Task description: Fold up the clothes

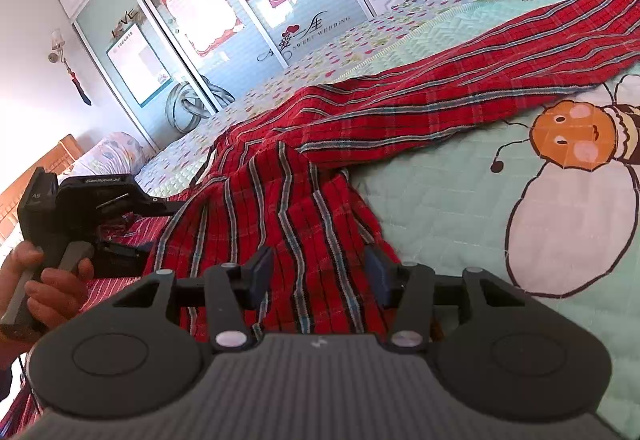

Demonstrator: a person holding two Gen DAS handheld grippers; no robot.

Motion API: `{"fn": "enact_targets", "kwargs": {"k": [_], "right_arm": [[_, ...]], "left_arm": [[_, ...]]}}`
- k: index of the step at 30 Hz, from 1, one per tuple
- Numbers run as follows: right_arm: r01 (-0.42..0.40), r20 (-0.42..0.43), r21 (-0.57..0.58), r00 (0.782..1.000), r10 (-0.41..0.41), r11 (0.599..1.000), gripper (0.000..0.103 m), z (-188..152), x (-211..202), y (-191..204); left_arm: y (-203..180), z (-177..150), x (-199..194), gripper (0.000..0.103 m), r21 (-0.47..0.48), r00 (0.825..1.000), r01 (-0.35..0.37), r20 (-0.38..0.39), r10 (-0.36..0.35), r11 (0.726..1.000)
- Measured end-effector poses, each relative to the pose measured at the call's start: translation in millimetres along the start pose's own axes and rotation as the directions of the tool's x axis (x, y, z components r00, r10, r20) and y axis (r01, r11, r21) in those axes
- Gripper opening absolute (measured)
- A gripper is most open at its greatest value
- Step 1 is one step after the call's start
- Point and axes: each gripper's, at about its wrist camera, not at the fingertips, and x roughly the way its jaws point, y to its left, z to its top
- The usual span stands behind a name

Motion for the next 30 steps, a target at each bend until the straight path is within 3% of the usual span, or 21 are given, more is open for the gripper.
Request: {"fn": "enact_targets", "kwargs": {"k": [4, 5, 6, 7, 10, 12, 14, 15, 18, 22, 25, 28, 30], "right_arm": [[-0.005, 0.002, 0.007, 1.0, 0.005, 1.0, 0.052, 0, 0, -1], [-0.006, 0.002, 0.009, 1.0, 0.006, 1.0, 0.052, 0, 0, -2], [-0.008, 0.003, 0.012, 1.0, 0.008, 1.0, 0.052, 0, 0, -2], [-0.009, 0.003, 0.013, 1.0, 0.009, 1.0, 0.052, 0, 0, -2], [-0.012, 0.004, 0.017, 1.0, 0.012, 1.0, 0.052, 0, 0, -3], [-0.013, 0.004, 0.018, 1.0, 0.013, 1.0, 0.052, 0, 0, -3], [-0.012, 0.004, 0.017, 1.0, 0.012, 1.0, 0.052, 0, 0, -3], [-0.011, 0.003, 0.016, 1.0, 0.011, 1.0, 0.052, 0, 0, -3], [-0.007, 0.002, 0.011, 1.0, 0.007, 1.0, 0.052, 0, 0, -2], [-0.004, -0.001, 0.01, 1.0, 0.004, 1.0, 0.052, 1, 0, -1], [-0.004, -0.008, 0.012, 1.0, 0.005, 1.0, 0.053, 3, 0, -1], [-0.01, -0.044, 0.04, 0.999, 0.012, 0.999, 0.054, 12, -1, -4], [-0.003, -0.048, 0.074, 0.999, 0.006, 0.997, 0.055, 22, -5, -2]], "left_arm": [[3, -10, 4, 0.045, -0.056, 0.999, 0.043, -0.007, -0.043, 0.997], [3, -12, 3, 0.038, -0.058, 0.999, 0.036, -0.002, -0.036, 0.998], [4, -14, 3, 0.014, -0.061, 1.0, 0.03, 0.002, -0.029, 0.998], [6, -14, 4, 0.0, -0.073, 1.0, 0.022, -0.008, -0.022, 0.997], [3, -15, -7, 0.0, -0.049, 1.0, -0.006, 0.008, 0.007, 0.999], [-8, -11, -21, 0.0, 0.022, 0.993, -0.11, 0.036, 0.109, 0.994], [-12, -5, -29, 0.0, 0.084, 0.967, -0.252, 0.056, 0.248, 0.964], [-9, -4, -29, 0.001, 0.1, 0.962, -0.273, 0.051, 0.269, 0.957], [-12, 0, -26, 0.001, 0.123, 0.962, -0.271, 0.028, 0.27, 0.955], [-6, 3, -30, 0.002, 0.052, 0.969, -0.246, 0.018, 0.246, 0.968], [-5, -6, -44, 0.006, 0.019, 0.97, -0.24, 0.046, 0.239, 0.97], [-10, -18, -73, 0.018, 0.018, 0.958, -0.258, 0.135, 0.253, 0.966], [-22, -37, -87, 0.021, 0.05, 0.972, -0.194, 0.142, 0.185, 0.98]]}}
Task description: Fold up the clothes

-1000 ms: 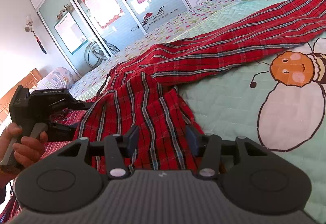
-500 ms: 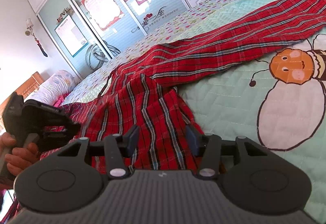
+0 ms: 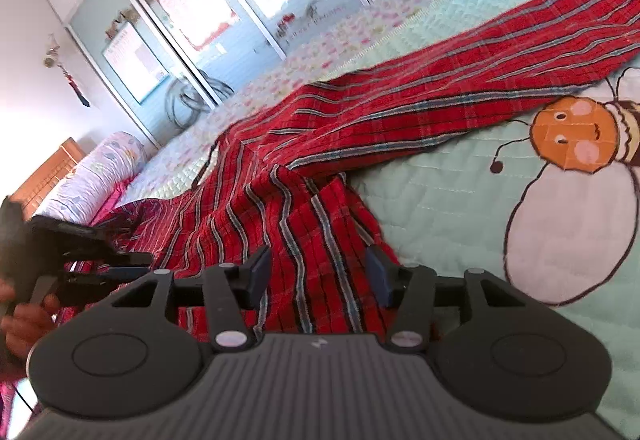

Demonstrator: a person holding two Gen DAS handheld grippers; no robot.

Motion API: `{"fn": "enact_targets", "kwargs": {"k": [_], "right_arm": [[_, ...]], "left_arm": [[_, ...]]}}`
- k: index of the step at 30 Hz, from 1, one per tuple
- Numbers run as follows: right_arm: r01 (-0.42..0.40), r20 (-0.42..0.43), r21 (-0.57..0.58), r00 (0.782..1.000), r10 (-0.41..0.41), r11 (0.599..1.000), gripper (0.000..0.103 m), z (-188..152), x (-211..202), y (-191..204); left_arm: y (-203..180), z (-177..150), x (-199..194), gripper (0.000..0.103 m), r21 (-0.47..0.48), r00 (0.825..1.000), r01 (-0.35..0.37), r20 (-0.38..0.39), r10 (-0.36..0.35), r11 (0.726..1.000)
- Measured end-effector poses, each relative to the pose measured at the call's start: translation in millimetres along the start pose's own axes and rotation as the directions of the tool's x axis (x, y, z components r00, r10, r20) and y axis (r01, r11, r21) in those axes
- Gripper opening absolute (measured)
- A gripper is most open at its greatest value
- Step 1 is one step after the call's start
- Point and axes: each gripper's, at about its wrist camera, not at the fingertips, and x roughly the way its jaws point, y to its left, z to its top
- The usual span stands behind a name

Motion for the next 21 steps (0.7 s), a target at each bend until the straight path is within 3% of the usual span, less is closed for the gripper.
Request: {"fn": "enact_targets", "kwargs": {"k": [2, 4, 6, 9, 10, 11, 12, 16, 18, 20, 21], "right_arm": [[-0.027, 0.008, 0.039, 1.0, 0.027, 0.999, 0.056, 11, -2, 3], [-0.107, 0.032, 0.081, 0.994, 0.105, 0.991, 0.056, 25, 1, 7], [-0.203, 0.039, 0.118, 0.979, 0.199, 0.972, 0.062, 40, 11, 11], [-0.127, -0.123, 0.086, 0.983, 0.137, 0.988, 0.066, 63, 67, 6], [-0.061, -0.168, 0.077, 0.983, 0.074, 0.995, 0.061, 70, 87, -2], [-0.054, -0.179, 0.093, 0.981, 0.07, 0.994, 0.051, 77, 100, -13], [-0.072, -0.189, 0.13, 0.977, 0.096, 0.989, 0.052, 87, 107, -22], [-0.073, -0.243, 0.244, 0.961, 0.134, 0.967, 0.053, 109, 107, -38], [-0.079, -0.255, 0.273, 0.955, 0.152, 0.959, 0.06, 108, 91, -37], [-0.157, -0.224, 0.28, 0.949, 0.224, 0.947, 0.063, 105, 71, -30], [-0.217, -0.209, 0.311, 0.934, 0.289, 0.925, 0.069, 100, 63, -27]], "left_arm": [[-11, -17, -18, 0.025, 0.024, 0.997, 0.07, 0.006, -0.071, 0.997], [-27, -42, -25, 0.032, 0.07, 0.986, 0.159, -0.053, -0.156, 0.985], [-44, -75, -23, 0.038, 0.132, 0.969, 0.215, -0.152, -0.195, 0.968], [-58, -126, -11, 0.038, 0.256, 0.95, 0.222, -0.274, -0.15, 0.941], [-58, -140, -5, 0.038, 0.288, 0.949, 0.193, -0.299, -0.103, 0.938], [-56, -149, -2, 0.037, 0.306, 0.951, 0.179, -0.298, -0.084, 0.935], [-54, -158, 0, 0.037, 0.322, 0.953, 0.167, -0.295, -0.069, 0.932], [-46, -156, -6, 0.037, 0.275, 0.952, 0.18, -0.289, -0.097, 0.944], [-40, -152, -7, 0.037, 0.228, 0.946, 0.192, -0.301, -0.119, 0.954], [-37, -149, -11, 0.04, 0.209, 0.94, 0.213, -0.312, -0.141, 0.954], [-36, -148, -14, 0.044, 0.206, 0.937, 0.223, -0.316, -0.151, 0.953]]}}
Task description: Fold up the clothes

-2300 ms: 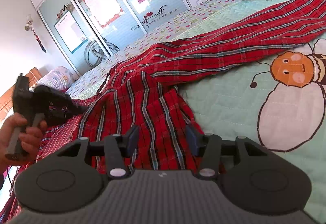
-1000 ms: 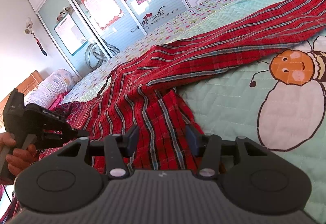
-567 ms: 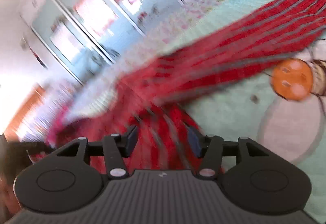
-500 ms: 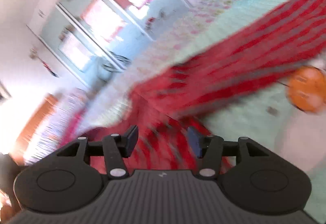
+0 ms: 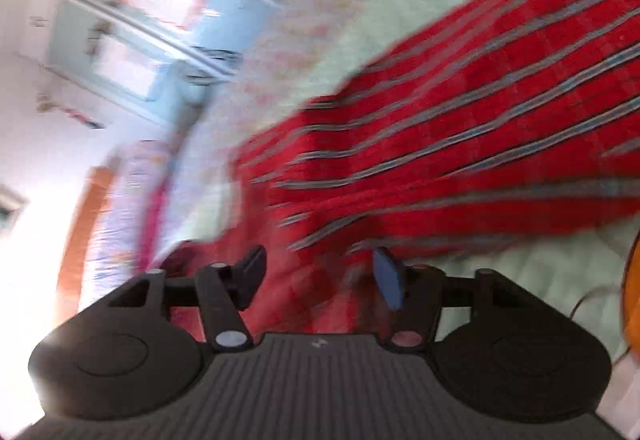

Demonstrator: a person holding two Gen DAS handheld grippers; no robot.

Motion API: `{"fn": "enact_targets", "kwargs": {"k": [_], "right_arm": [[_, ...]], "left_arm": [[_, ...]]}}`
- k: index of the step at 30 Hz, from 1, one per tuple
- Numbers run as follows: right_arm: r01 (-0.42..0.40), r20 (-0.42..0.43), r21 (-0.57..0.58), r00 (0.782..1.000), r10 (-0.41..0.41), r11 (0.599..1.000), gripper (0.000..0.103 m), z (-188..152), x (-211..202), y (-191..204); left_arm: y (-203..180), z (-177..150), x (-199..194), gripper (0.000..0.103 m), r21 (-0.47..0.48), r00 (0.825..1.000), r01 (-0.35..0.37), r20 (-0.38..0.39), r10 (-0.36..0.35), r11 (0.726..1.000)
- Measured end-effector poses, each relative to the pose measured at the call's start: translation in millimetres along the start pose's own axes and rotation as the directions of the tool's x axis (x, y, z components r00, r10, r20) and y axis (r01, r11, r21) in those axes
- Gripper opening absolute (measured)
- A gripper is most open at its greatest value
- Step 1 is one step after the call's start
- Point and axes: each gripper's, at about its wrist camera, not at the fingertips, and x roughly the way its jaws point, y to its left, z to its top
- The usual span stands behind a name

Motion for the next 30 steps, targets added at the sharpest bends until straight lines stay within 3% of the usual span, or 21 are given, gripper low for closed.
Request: {"fn": "enact_targets", "kwargs": {"k": [2, 3, 4, 5, 7, 9, 11, 14, 15, 16, 17, 18, 20, 22, 25, 26, 27, 28, 30], "right_arm": [[-0.05, -0.032, 0.023, 0.998, 0.051, 0.998, 0.08, -14, 2, -5], [0.01, -0.06, -0.012, 0.998, -0.011, 1.0, 0.072, -21, 6, -12], [0.087, -0.085, -0.061, 0.992, -0.092, 0.994, 0.053, -28, 12, -20], [0.117, -0.064, -0.07, 0.991, -0.121, 0.991, 0.024, -32, 4, -21], [0.145, 0.009, -0.058, 0.989, -0.145, 0.988, 0.03, -37, -18, -19], [0.123, 0.057, -0.115, 0.992, -0.117, 0.986, 0.039, -53, -48, -4], [0.089, 0.024, -0.21, 0.996, -0.086, 0.974, 0.04, -79, -75, 17], [0.052, -0.102, -0.227, 0.992, -0.077, 0.973, 0.045, -123, -99, 22], [0.112, -0.138, -0.231, 0.98, -0.147, 0.966, 0.045, -139, -106, 15], [0.184, -0.129, -0.226, 0.968, -0.217, 0.956, 0.042, -149, -118, 7], [0.251, -0.106, -0.216, 0.955, -0.278, 0.944, 0.012, -158, -132, 0], [0.317, -0.085, -0.204, 0.937, -0.339, 0.926, 0.009, -167, -145, -7], [0.362, -0.005, -0.14, 0.93, -0.366, 0.922, 0.019, -176, -177, -5], [0.314, 0.039, -0.126, 0.95, -0.311, 0.941, 0.029, -190, -195, 8], [0.171, -0.029, -0.105, 0.984, -0.175, 0.98, 0.045, -214, -193, 18], [0.215, -0.074, -0.092, 0.972, -0.222, 0.972, 0.046, -223, -188, 10], [0.283, -0.118, -0.084, 0.949, -0.292, 0.955, 0.025, -232, -184, 0], [0.33, -0.105, -0.066, 0.936, -0.336, 0.942, 0.002, -239, -190, -6], [0.383, -0.047, 0.01, 0.923, -0.382, 0.924, 0.001, -249, -209, -14]], "left_arm": [[1, -7, 0, 0.046, 0.012, 1.0, -0.007, -0.013, 0.007, 1.0], [2, -12, 0, 0.045, 0.014, 1.0, -0.008, -0.012, 0.009, 1.0], [3, -17, 0, 0.045, 0.014, 1.0, -0.009, -0.011, 0.009, 1.0], [3, -19, -3, 0.045, 0.005, 1.0, -0.002, -0.006, 0.002, 1.0], [2, -22, -10, 0.046, -0.005, 1.0, 0.021, 0.002, -0.021, 1.0], [1, -28, -23, 0.046, -0.019, 0.998, 0.065, 0.025, -0.065, 0.998], [1, -36, -35, 0.048, -0.021, 0.99, 0.131, 0.051, -0.13, 0.991], [-3, -51, -36, 0.057, 0.017, 0.992, 0.123, 0.021, -0.123, 0.992], [-4, -56, -33, 0.057, 0.027, 0.994, 0.107, 0.001, -0.107, 0.994], [-4, -62, -30, 0.056, 0.037, 0.996, 0.092, -0.019, -0.091, 0.995], [-4, -68, -27, 0.055, 0.047, 0.996, 0.077, -0.039, -0.075, 0.996], [-4, -73, -26, 0.055, 0.055, 0.997, 0.065, -0.056, -0.062, 0.996], [-3, -74, -37, 0.055, 0.039, 0.995, 0.099, -0.031, -0.098, 0.994], [-6, -77, -46, 0.057, 0.046, 0.992, 0.128, -0.01, -0.127, 0.991], [-6, -80, -33, 0.059, 0.052, 0.995, 0.086, -0.054, -0.083, 0.995], [-4, -82, -28, 0.059, 0.043, 0.995, 0.069, -0.071, -0.066, 0.997], [-3, -83, -32, 0.059, 0.027, 0.994, 0.081, -0.07, -0.079, 0.996], [-1, -84, -37, 0.059, 0.012, 0.993, 0.093, -0.07, -0.092, 0.996], [1, -85, -48, 0.059, 0.004, 0.993, 0.103, -0.055, -0.103, 0.995]]}}
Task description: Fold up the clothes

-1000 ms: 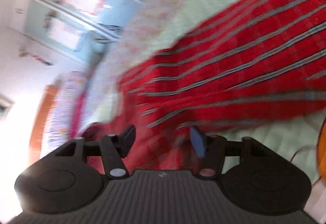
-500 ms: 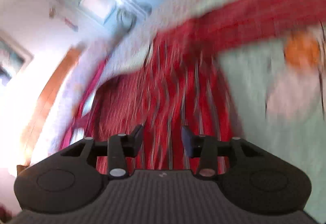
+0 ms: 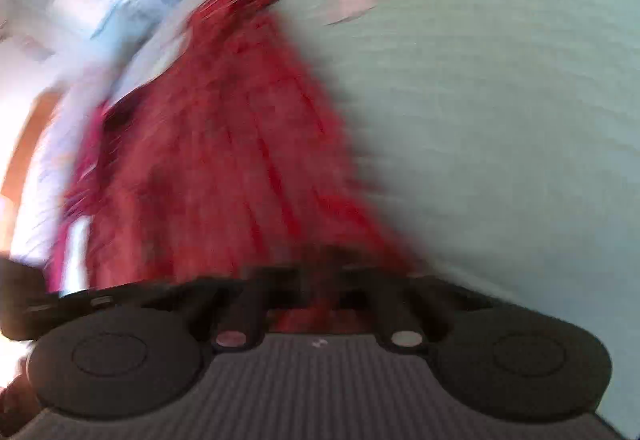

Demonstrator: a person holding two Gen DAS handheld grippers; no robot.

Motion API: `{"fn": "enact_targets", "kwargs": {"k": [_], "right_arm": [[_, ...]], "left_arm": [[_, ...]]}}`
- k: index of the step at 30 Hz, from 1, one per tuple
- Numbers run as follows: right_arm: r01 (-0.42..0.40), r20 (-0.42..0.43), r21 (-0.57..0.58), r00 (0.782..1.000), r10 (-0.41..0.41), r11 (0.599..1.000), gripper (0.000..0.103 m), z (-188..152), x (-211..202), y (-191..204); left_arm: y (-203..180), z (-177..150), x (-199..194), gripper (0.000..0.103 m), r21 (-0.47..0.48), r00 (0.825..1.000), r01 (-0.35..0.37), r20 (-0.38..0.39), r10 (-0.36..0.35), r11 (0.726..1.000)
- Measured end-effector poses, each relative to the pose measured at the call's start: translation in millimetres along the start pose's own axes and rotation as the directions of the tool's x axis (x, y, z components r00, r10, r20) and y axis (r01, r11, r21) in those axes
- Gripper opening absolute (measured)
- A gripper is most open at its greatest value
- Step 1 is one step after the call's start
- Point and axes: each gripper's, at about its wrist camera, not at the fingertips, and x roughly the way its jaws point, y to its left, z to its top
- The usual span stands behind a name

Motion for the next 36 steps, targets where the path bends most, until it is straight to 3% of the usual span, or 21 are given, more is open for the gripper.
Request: {"fn": "enact_targets", "kwargs": {"k": [1, 2, 3, 5, 8, 13, 16, 18, 20, 21, 23, 26, 27, 29, 32, 34, 36], "right_arm": [[0.01, 0.032, 0.033, 0.999, -0.011, 0.999, 0.005, -3, -10, -1], [0.003, 0.058, 0.033, 0.998, -0.005, 0.999, 0.016, -5, -18, 2], [-0.039, 0.066, 0.023, 0.997, 0.037, 0.999, 0.029, -8, -24, 5], [-0.139, 0.028, 0.05, 0.99, 0.138, 0.989, 0.042, -9, -17, 5], [-0.058, -0.017, 0.031, 0.998, 0.059, 0.998, 0.04, -18, -5, 8], [-0.07, 0.008, -0.099, 0.997, 0.071, 0.993, 0.048, -22, -8, 40], [-0.157, -0.038, -0.113, 0.987, 0.153, 0.981, 0.048, -25, 11, 63], [-0.218, -0.087, -0.116, 0.974, 0.209, 0.969, 0.049, -36, 25, 85], [-0.263, -0.137, -0.219, 0.962, 0.237, 0.94, 0.049, -53, 33, 122], [-0.29, -0.163, -0.287, 0.954, 0.252, 0.913, 0.048, -62, 39, 142], [-0.322, -0.211, -0.38, 0.943, 0.257, 0.867, 0.048, -79, 51, 175], [-0.306, -0.234, -0.506, 0.949, 0.213, 0.806, 0.048, -99, 73, 214], [-0.289, -0.211, -0.547, 0.956, 0.205, 0.786, 0.048, -104, 76, 224], [-0.243, -0.148, -0.579, 0.97, 0.193, 0.779, 0.048, -108, 86, 240], [-0.147, -0.046, -0.592, 0.988, 0.15, 0.792, 0.048, -115, 106, 253], [-0.094, -0.002, -0.604, 0.993, 0.116, 0.791, 0.048, -124, 123, 260], [-0.146, -0.069, -0.545, 0.989, 0.129, 0.826, 0.054, -150, 141, 262]], "left_arm": [[0, -1, -6, 0.059, 0.006, 1.0, -0.001, 0.013, 0.001, 1.0], [2, -3, -14, 0.059, 0.01, 1.0, -0.001, 0.025, 0.001, 1.0], [4, -4, -19, 0.059, 0.01, 0.999, -0.003, 0.038, 0.003, 1.0], [18, -4, -28, 0.059, -0.026, 0.998, -0.034, 0.058, 0.036, 0.999], [46, -10, -40, 0.058, -0.126, 0.994, -0.097, 0.042, 0.103, 0.987], [64, -29, -85, 0.057, -0.135, 0.982, -0.165, 0.073, 0.176, 0.977], [64, -33, -111, 0.056, -0.119, 0.959, -0.232, 0.138, 0.247, 0.966], [65, -33, -124, 0.056, -0.105, 0.931, -0.299, 0.187, 0.314, 0.948], [73, -30, -135, 0.055, -0.135, 0.909, -0.329, 0.221, 0.353, 0.934], [80, -30, -142, 0.048, -0.173, 0.892, -0.35, 0.238, 0.384, 0.921], [93, -32, -162, 0.047, -0.257, 0.859, -0.365, 0.277, 0.43, 0.895], [99, -38, -189, 0.047, -0.302, 0.804, -0.421, 0.313, 0.506, 0.855], [101, -39, -196, 0.047, -0.304, 0.763, -0.487, 0.307, 0.568, 0.819], [104, -44, -212, 0.047, -0.325, 0.66, -0.591, 0.331, 0.675, 0.738], [107, -45, -237, 0.05, -0.348, 0.518, -0.674, 0.405, 0.753, 0.651], [116, -41, -248, 0.056, -0.354, 0.458, -0.709, 0.426, 0.78, 0.61], [136, -36, -252, 0.056, -0.374, 0.464, -0.713, 0.381, 0.799, 0.593]]}}
